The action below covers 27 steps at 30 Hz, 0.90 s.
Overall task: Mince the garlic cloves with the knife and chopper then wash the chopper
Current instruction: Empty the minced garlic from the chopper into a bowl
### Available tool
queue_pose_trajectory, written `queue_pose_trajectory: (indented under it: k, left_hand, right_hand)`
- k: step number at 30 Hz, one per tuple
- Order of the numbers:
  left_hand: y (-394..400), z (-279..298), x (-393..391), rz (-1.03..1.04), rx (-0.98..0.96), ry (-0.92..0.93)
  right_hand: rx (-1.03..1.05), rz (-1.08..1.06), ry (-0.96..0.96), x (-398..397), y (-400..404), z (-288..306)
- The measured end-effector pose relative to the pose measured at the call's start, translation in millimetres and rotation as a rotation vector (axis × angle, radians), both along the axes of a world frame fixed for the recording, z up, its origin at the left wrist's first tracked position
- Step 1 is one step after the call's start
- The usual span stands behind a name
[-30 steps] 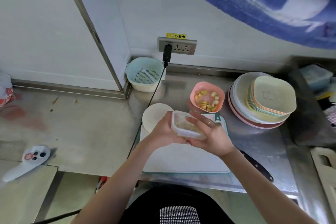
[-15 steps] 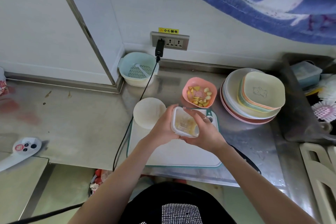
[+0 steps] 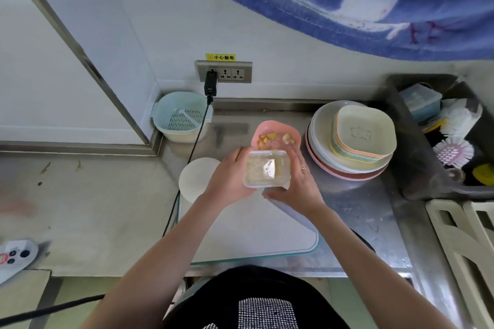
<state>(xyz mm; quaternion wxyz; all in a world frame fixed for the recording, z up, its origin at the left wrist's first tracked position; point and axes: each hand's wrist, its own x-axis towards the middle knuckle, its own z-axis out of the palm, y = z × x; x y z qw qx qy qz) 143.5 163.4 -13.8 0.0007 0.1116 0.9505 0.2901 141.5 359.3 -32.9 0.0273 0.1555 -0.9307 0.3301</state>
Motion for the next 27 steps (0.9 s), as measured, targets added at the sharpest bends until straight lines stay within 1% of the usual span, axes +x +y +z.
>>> queue_pose_trajectory:
  k: [4,7,11,14,17,20,24,27]
  left_hand:
    - [-15,0,-26,0.168,0.017,-0.020]
    - [-25,0,-55,0.279,-0.022,-0.085]
    - [-27,-4,-84,0.339,-0.065,-0.164]
    - [-21,-13,-95,0.406,-0.104,-0.204]
    - [-12,-25,-100,0.487,-0.063,-0.188]
    - [-8,-33,-104,0.571,-0.069,-0.240]
    - [-6,-39,-107,0.596,-0.141,-0.290]
    - [-5,-44,-112,0.556,-0.162,-0.303]
  right_hand:
    - [0.004,-0.098,-0.083,3,22,-9]
    - [0.015,-0.213,-0.114,1,35,-11]
    - [0.024,-0.364,-0.135,-8,44,-1]
    - [0.028,-0.383,-0.169,-16,48,2]
    - [0.036,-0.383,-0.181,-17,51,0]
    - [0.055,-0.416,-0.174,-15,53,-2]
    - [0.079,-0.511,-0.178,-15,58,4]
    - [0.034,-0.528,-0.156,-18,61,8]
